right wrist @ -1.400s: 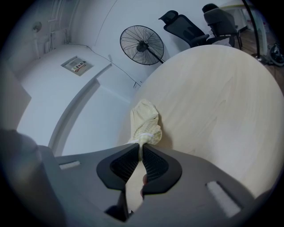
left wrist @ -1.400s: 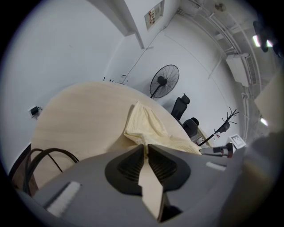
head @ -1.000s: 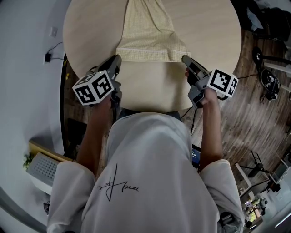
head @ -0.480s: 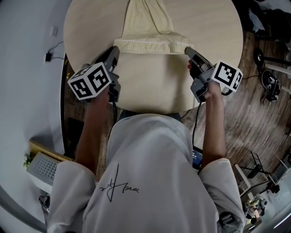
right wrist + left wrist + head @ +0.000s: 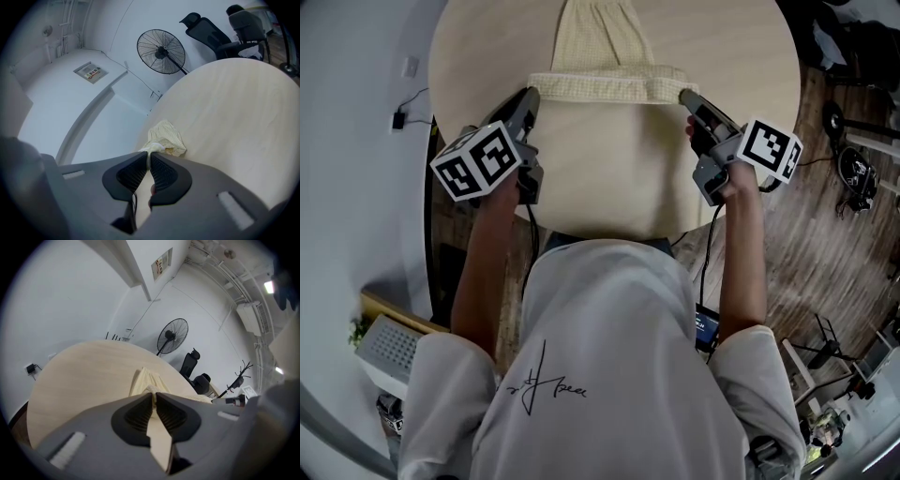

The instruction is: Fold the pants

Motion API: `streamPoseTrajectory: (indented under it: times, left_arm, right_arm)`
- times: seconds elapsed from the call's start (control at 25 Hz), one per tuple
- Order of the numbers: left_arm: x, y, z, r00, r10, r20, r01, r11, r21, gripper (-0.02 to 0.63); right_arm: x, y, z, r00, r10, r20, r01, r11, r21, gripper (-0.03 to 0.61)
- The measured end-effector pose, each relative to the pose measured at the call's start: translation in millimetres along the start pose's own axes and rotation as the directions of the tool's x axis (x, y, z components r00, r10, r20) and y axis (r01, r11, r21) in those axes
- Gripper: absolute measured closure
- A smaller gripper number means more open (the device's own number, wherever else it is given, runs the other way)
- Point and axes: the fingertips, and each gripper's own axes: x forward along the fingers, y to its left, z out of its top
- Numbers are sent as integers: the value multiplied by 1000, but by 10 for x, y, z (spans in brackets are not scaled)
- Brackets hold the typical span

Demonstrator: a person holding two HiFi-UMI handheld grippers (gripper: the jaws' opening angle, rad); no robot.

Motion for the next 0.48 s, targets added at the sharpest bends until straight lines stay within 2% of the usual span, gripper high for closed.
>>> streamPoseTrajectory:
  times: [0.24, 0.48]
  left_arm:
    - [50, -10, 120, 1000, 9, 7, -9, 1000, 11, 529]
    - [557, 39, 424, 1000, 9, -4, -9, 1000, 8, 529]
  right_arm:
    - [17, -13, 97, 1000, -24, -5, 24, 999, 23, 555]
    - [343, -178, 565, 1000, -11, -5, 11, 999, 49, 554]
